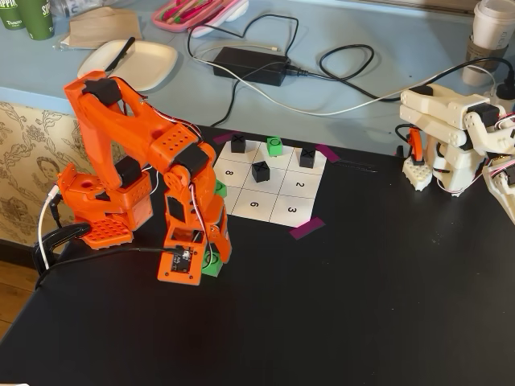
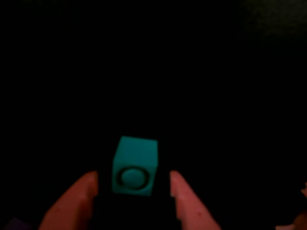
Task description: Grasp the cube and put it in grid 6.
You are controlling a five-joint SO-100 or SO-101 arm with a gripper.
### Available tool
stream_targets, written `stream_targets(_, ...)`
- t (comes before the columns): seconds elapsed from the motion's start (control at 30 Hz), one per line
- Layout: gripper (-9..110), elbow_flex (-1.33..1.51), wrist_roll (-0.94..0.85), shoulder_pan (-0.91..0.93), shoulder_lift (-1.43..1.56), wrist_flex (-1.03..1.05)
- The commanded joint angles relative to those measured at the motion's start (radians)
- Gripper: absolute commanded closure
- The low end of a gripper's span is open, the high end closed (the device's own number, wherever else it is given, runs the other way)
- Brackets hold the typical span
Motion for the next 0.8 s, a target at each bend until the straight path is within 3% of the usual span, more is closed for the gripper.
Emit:
stream_targets(0.0, 77, 0.006, -0.012, -0.012, 0.005, -0.018)
stream_targets(0.23, 77, 0.087, -0.021, -0.014, 0.043, -0.074)
stream_targets(0.37, 101, 0.146, -0.011, -0.017, 0.089, -0.11)
stream_targets(0.57, 101, 0.137, 0.018, -0.049, 0.11, -0.115)
stream_targets(0.77, 101, -0.025, 0.083, -0.222, 0.109, 0.009)
